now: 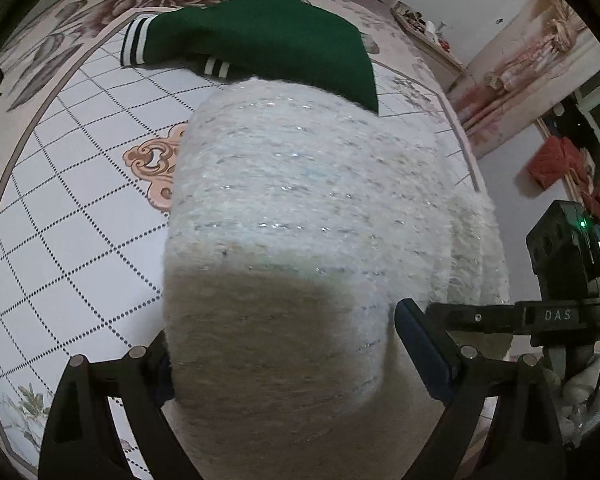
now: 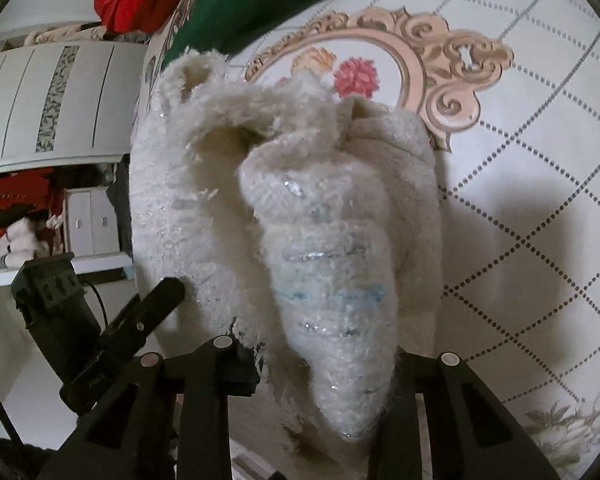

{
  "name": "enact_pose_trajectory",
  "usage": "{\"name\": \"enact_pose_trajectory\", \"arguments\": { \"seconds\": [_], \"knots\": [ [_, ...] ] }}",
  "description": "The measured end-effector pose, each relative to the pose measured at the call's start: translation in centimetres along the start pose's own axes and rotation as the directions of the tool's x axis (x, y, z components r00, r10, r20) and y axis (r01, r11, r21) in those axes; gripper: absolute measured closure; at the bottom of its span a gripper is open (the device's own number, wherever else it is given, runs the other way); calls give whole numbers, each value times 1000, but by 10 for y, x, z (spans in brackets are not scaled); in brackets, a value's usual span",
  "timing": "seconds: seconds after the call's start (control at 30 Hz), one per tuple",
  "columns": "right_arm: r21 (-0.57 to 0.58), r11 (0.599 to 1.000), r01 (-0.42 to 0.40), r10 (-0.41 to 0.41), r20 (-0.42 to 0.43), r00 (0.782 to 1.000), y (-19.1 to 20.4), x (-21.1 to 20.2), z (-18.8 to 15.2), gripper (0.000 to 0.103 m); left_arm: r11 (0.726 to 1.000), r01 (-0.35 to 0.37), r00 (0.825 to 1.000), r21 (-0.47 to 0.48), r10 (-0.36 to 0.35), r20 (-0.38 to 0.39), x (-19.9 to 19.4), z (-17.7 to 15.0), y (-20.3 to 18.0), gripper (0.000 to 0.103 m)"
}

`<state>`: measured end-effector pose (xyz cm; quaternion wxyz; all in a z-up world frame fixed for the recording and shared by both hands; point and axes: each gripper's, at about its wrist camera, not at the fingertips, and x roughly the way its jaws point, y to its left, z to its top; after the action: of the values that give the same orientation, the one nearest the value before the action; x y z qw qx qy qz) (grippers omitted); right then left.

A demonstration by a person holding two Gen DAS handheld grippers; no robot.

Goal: Fold large clothes

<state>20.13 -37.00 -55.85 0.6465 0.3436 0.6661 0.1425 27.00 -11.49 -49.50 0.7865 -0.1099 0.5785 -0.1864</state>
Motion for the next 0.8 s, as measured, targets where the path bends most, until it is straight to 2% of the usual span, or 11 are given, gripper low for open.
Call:
{"name": "enact_pose_trajectory", "arguments": {
  "seconds": [0.1, 0.27, 0.3, 0.33, 0.4, 0.47, 0.5, 0.57, 0.63, 0.73, 0.8],
  "knots": [
    [11, 999, -39, 38, 24, 999, 18, -14, 4, 79, 999, 35, 999, 15, -35, -5, -14, 7, 5, 11],
    [-3, 1000, -13, 13, 46, 999, 54, -25, 17, 79, 996, 53, 998, 68, -52, -26, -20, 34, 2, 11],
    [-17, 1000, 4, -3, 18, 1000, 58, -21, 21, 79, 995, 40, 999, 87, -37, -40, -17, 39, 3, 11],
    [-25, 997, 76, -76, 16, 997, 59, -18, 26, 78, 995, 23, 998, 97, -17, -60, -10, 42, 7, 11],
    [-25, 982, 189, -188, 25, 982, 57, -11, 32, 63, 995, -5, 995, 97, 15, -97, 9, 44, 24, 12],
    [-15, 966, 257, -257, 15, 966, 45, -1, 36, 37, 995, -13, 992, 99, 25, -122, 23, 43, 38, 12],
    [-21, 944, 330, -329, 23, 944, 37, 3, 36, 33, 995, -13, 993, 98, 24, -119, 28, 44, 44, 12],
    [-15, 935, 355, -355, 30, 934, 23, 5, 37, 6, 994, 3, 993, 108, 10, -116, 34, 42, 48, 12],
    [17, 946, 324, -324, 21, 946, 5, 8, 39, 0, 994, 16, 993, 112, -3, -115, 41, 41, 49, 12],
    [98, 980, 172, -168, -46, 985, -36, 26, 44, 0, 993, 26, 994, 111, -13, -110, 51, 40, 49, 12],
    [130, 988, 88, -82, -46, 996, -51, 32, 48, 0, 994, 36, 994, 101, -25, -111, 55, 41, 52, 12]
  ]
}}
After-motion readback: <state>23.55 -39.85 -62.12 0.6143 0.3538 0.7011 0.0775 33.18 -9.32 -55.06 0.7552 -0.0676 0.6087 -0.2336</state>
